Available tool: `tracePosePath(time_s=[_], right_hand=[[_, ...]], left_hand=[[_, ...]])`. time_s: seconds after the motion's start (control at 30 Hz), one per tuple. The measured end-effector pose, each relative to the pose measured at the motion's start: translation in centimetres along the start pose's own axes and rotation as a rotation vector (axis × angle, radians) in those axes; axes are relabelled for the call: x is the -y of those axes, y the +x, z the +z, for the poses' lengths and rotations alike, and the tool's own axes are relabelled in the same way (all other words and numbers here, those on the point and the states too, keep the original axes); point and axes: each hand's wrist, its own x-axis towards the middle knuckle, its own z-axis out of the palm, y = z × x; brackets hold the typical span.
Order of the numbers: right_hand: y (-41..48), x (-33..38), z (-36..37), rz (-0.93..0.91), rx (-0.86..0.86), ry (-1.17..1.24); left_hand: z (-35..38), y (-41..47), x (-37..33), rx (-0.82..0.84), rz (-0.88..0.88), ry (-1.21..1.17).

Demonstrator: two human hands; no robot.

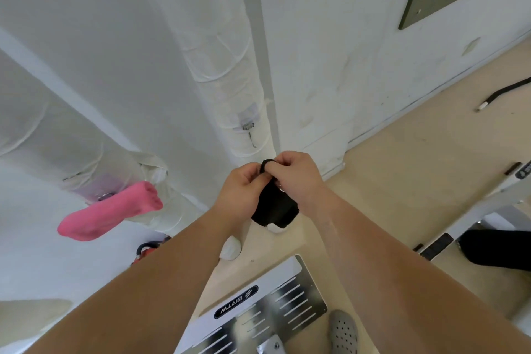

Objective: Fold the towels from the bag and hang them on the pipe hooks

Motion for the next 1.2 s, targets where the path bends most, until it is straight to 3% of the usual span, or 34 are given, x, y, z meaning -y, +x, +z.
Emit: tracePosePath(time_s=[0.13, 0.2, 0.33, 0.63, 1.0, 1.2], right_hand=[[1.6, -0.8, -1.4, 0.030, 0.305, 0.056], [2.4, -1.4, -1.5, 0.040, 0.362, -0.004], [4.6, -1.5, -0.7, 0.066, 0.314, 0.000], [7.8, -1.8, 2.3, -0.018, 0.009, -0.064], [10.1, -2.4, 2.9, -0.113, -0.062, -0.392], [8.6, -2.7, 2.1, -0.057, -0.037, -0.340]], left_hand=[[-0.8, 1.5, 0.6, -0.069, -0.052, -0.075], [-1.3, 2.3, 1.1, -0.086, -0.084, -0.092], [-1.4, 4.1, 1.4, -0.162, -0.122, -0.136], [-1.2, 8.4, 2.4, -0.255, -0.179, -0.132], [-1.7, 10.8, 3.9, -0.264, -0.183, 0.049], [-3.1, 7.8, 4.1, -0.348, -0.229, 0.167]])
